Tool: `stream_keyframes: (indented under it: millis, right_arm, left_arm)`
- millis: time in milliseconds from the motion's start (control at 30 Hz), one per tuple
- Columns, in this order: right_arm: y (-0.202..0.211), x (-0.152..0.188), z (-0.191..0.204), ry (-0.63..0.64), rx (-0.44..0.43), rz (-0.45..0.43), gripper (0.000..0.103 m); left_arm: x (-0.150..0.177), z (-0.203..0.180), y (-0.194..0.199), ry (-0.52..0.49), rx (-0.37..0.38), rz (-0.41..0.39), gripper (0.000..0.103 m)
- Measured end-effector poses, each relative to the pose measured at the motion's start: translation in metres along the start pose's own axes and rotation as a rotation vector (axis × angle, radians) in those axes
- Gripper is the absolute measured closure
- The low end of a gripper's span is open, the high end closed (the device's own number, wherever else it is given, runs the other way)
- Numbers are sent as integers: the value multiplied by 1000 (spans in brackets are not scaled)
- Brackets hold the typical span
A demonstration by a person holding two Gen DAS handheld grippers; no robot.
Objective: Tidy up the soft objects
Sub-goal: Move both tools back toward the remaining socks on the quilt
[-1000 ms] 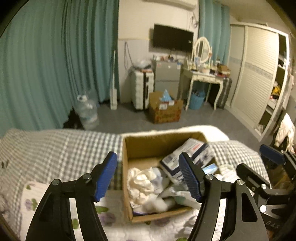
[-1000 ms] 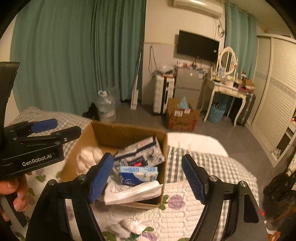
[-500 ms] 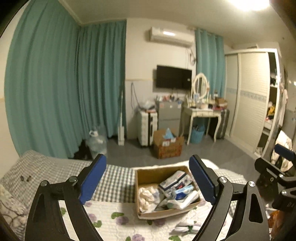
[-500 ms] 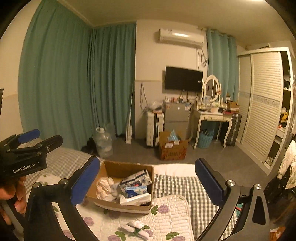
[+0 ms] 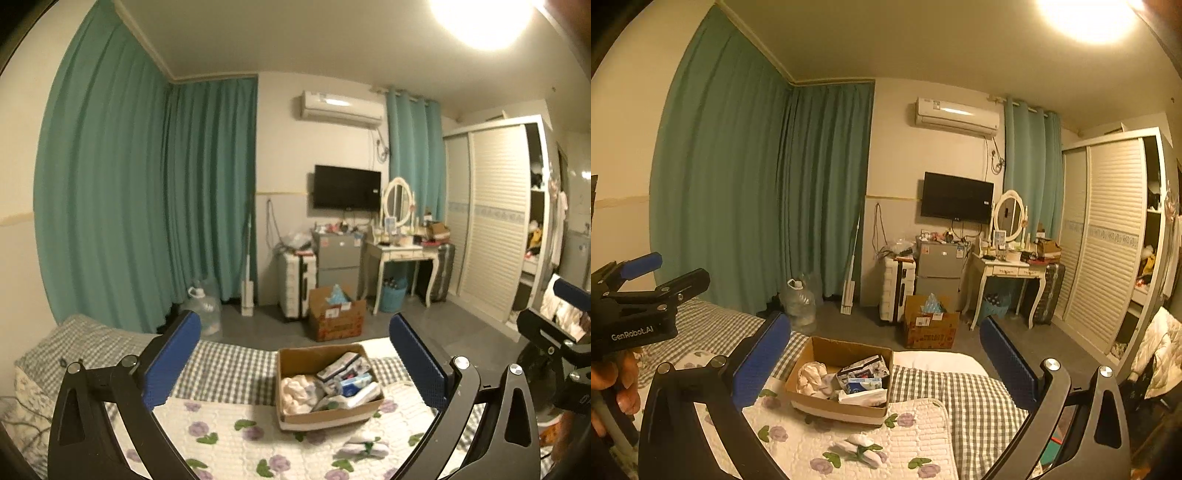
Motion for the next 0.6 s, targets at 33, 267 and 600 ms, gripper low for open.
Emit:
stream_keyframes:
  millis: [33,267,600]
  right_arm:
    - [4,0,-2,3,3,-7,0]
    - [15,12,-6,-5,-4,-2,0]
    - [-30,64,-5,10,-21,101,0]
  left_arm:
    - [2,-1,-1,0,0,1,0]
    - [28,-5,-8,-17,0,45,0]
    - [78,-4,-46,-12,2,146,0]
Point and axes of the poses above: each gripper's, at about its wrist camera, not at the fingertips, and y roughly against the way its jaws point, z to its left, x to its underside, the point moved 10 cm from there along -y, roughly the way its jaws point, and after that the axes turned 14 degrees about y, right-handed, at the moved point
